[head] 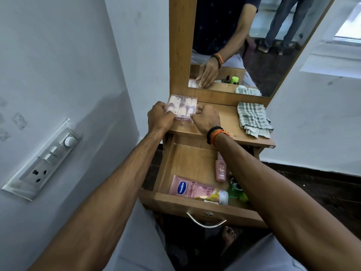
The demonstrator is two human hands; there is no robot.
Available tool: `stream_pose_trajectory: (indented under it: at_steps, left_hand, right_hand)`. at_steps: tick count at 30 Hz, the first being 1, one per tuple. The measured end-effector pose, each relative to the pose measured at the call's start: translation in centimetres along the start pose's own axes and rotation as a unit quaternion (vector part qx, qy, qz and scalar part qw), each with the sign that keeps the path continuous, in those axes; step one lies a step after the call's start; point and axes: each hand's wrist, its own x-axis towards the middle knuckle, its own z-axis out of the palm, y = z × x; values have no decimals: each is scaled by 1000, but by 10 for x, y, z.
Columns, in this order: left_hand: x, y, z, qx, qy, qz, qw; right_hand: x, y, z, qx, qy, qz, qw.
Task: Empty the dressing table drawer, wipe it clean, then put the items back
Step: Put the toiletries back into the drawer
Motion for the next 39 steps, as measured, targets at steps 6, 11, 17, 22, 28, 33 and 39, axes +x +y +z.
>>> stream_pose_trajectory:
  at_steps: [6, 11, 17, 22, 28, 33, 39]
  left_hand:
    - [0, 8, -4, -41, -15, -51, 998]
    - [-1, 9, -11, -121, -2, -105, 987]
    - [-11, 10, -17, -187, 16, -131, 973]
    - [-23, 1, -29, -231, -19, -134, 963]
    - [-58, -5, -46, -277, -105, -127, 947]
    - [-85, -17, -58, -249, -184, -126, 942]
    - [-113, -35, -62, -194, -272, -156, 930]
  right_hand:
    - [-1, -9, 8, 79, 64, 93, 990]
    - [-4, -13, 5, 164, 109, 182, 963]
    - [-6, -7, 0, 214, 84, 201, 952]
    - [-24, 4, -15, 272, 26, 189, 943]
    - [-68, 17, -39, 318, -23, 163, 934]
    - [-108, 25, -56, 293, -83, 148, 941]
    - [-136, 45, -62, 160, -146, 163, 963]
